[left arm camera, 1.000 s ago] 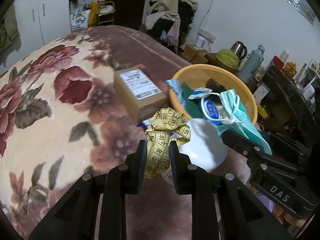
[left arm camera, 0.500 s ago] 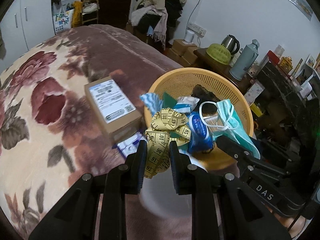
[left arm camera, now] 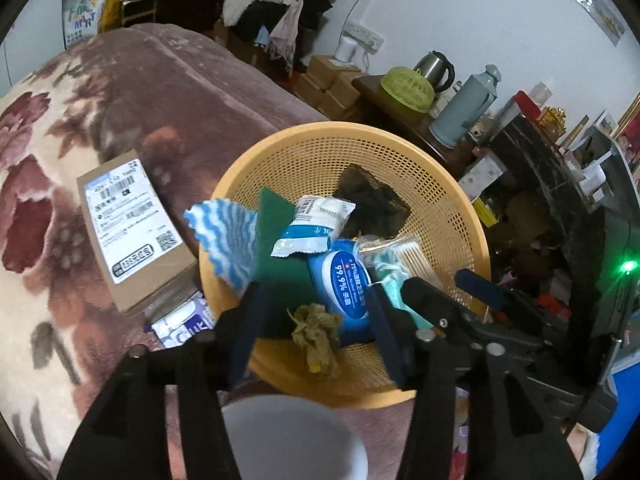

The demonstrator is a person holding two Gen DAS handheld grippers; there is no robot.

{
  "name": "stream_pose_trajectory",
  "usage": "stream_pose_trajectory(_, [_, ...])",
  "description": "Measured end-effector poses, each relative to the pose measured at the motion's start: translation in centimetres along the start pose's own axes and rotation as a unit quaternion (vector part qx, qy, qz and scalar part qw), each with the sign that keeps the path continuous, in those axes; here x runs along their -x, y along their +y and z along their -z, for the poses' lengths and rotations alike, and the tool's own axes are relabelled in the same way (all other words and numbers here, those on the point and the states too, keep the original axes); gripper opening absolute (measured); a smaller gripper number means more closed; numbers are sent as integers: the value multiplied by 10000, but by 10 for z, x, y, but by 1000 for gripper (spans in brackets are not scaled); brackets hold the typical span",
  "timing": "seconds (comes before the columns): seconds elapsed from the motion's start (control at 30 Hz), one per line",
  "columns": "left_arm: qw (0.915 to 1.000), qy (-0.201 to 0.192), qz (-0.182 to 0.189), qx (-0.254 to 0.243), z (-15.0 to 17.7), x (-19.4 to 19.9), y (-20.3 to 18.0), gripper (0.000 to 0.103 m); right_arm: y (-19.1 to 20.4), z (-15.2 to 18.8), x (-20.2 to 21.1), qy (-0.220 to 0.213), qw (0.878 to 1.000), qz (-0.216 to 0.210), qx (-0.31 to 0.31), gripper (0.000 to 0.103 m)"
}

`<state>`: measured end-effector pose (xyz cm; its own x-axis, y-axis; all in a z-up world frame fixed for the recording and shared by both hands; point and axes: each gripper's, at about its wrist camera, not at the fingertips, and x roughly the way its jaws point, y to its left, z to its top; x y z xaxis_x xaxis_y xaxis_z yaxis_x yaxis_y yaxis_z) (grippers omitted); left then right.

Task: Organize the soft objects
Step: 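Open both tools to drop the tape measure and mask into the basket, then withdraw both tools from the basket back over the blanket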

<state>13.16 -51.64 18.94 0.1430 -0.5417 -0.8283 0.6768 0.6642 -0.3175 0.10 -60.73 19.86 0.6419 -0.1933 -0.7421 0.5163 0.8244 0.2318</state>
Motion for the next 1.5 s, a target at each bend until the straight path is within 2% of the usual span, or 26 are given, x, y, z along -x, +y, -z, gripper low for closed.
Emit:
stream_pose_trajectory(0.07, [10000, -13, -14, 28, -1, -1, 1, 79, -5, -1, -1, 23, 10000, -5, -19, 89])
stream_pose_trajectory(0.1, [10000, -35, 9, 47, -2, -1, 2, 83, -6, -1, -2, 28, 10000, 20, -12, 90])
stream_pose_trajectory(0.17, [10000, -58, 1, 78, -2, 1, 5, 97, -5, -2, -3, 36, 10000, 81, 33, 97])
stream_pose_trajectory(0.23, [9998, -113, -136, 114, -1, 4, 10, 102, -2, -4, -4, 47, 9999, 126, 73, 103])
stream_pose_trajectory(0.43, [9983, -125, -530, 227, -2, 17, 27, 102, 17, -6, -5, 178, 9990, 265, 320, 103])
stream_pose_trajectory(0.6, [9963, -289, -674, 459, -2, 40, 54, 102, 39, -9, 3, 122, 9979, 349, 531, 103])
stream_pose_trajectory(1.13, [9887, -602, -1032, 910, 34, 105, 130, 102, 134, 10, 15, 46, 9906, 294, 1334, 103])
stream_pose_trajectory(1.5, [9865, -678, -1106, 994, 57, 122, 149, 102, 156, 26, 20, 14, 9882, 323, 1497, 103])
